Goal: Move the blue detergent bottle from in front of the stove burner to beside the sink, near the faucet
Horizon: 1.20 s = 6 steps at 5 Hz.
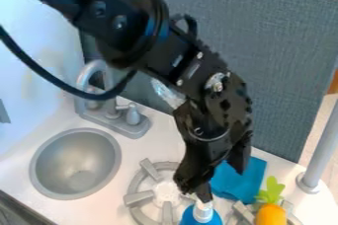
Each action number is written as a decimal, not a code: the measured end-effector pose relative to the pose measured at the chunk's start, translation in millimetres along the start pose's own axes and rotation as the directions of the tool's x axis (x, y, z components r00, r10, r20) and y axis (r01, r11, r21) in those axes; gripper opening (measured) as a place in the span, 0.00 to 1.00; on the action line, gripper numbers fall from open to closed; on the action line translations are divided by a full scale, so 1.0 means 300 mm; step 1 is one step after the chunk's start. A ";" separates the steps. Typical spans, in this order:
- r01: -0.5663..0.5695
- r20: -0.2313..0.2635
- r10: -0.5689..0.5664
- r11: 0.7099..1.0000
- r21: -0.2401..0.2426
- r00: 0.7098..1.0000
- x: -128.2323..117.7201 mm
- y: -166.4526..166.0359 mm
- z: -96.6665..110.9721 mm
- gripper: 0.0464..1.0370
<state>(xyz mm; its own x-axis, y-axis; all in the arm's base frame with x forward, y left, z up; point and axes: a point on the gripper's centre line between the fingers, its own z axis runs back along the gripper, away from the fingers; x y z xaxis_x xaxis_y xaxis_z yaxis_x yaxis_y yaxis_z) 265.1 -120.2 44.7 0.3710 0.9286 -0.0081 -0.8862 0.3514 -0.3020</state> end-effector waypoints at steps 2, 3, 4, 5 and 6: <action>0.060 -0.028 -0.058 0.994 0.087 0.998 -0.015 0.014 -0.086 0.96; 0.064 -0.051 -0.057 0.987 0.148 0.997 0.000 0.000 -0.066 0.96; 0.087 -0.097 -0.069 0.975 0.205 0.993 0.002 0.013 -0.072 0.96; 0.092 -0.094 -0.071 0.967 0.237 0.993 0.060 0.046 -0.076 0.96; 0.104 -0.082 -0.087 0.965 0.240 0.993 0.075 0.069 -0.087 0.96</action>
<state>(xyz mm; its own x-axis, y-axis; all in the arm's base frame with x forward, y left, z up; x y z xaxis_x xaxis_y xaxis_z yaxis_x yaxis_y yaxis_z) 262.3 -95.2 13.3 0.4679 0.8818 -0.0598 -0.8833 0.4644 -0.0632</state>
